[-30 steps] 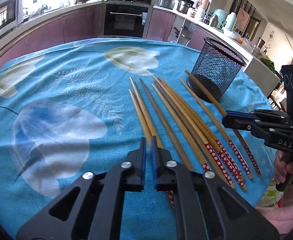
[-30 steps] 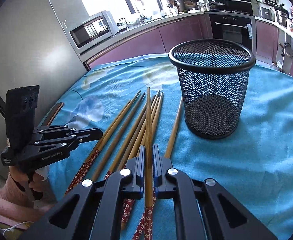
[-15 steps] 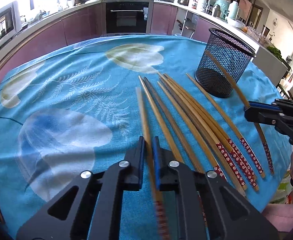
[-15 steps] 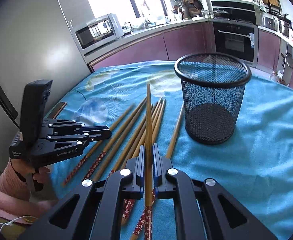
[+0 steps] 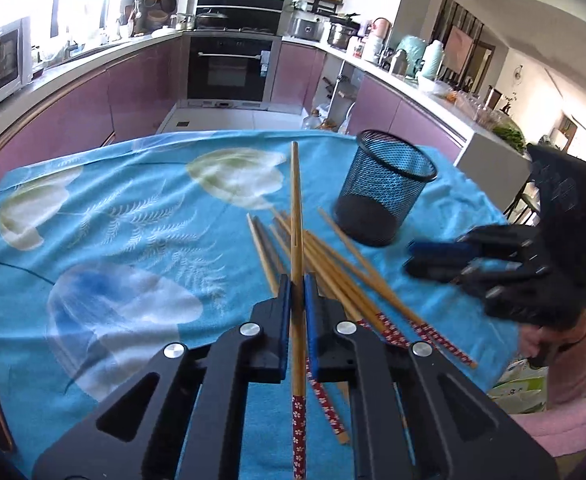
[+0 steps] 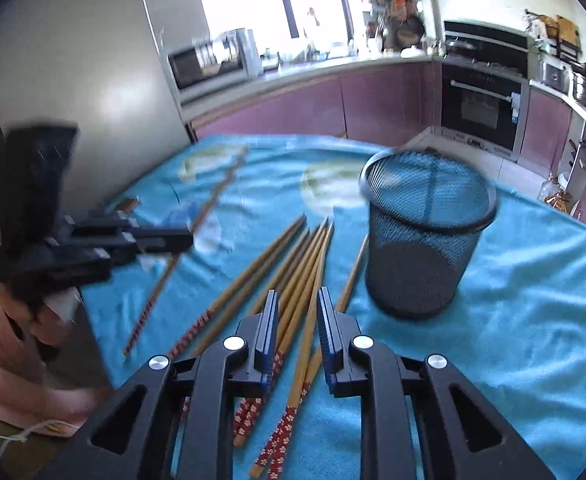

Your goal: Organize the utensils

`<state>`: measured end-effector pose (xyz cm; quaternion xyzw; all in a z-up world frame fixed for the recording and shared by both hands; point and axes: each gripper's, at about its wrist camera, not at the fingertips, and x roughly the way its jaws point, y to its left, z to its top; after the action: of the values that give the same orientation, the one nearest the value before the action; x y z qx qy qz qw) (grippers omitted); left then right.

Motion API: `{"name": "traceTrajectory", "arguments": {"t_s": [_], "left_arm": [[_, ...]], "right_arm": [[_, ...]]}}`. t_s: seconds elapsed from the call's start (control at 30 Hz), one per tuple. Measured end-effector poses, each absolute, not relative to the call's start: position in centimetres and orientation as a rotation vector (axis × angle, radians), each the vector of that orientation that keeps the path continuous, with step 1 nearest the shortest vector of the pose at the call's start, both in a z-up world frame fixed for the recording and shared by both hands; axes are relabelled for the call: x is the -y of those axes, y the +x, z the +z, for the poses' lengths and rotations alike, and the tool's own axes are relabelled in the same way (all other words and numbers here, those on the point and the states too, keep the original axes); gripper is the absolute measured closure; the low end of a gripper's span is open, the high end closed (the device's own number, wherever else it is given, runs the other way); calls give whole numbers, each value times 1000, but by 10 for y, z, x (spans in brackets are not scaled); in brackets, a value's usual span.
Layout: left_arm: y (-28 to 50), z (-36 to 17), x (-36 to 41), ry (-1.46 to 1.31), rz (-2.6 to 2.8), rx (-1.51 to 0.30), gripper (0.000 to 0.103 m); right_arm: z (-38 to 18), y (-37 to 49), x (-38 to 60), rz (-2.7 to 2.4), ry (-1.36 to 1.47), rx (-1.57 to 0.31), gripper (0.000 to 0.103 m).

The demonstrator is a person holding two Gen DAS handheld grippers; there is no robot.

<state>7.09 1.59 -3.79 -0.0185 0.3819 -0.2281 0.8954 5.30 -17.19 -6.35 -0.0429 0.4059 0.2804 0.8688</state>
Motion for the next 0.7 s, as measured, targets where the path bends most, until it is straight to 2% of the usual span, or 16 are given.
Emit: {"name": "traceTrajectory", "arguments": {"t_s": [0.17, 0.7], "left_arm": [[67, -30, -14, -59, -496, -779, 95], [70, -27, -14, -87, -517, -770, 95]], "right_arm": [[-89, 68, 163, 564, -127, -931, 86], [-90, 74, 194, 499, 0, -949, 87]]}}
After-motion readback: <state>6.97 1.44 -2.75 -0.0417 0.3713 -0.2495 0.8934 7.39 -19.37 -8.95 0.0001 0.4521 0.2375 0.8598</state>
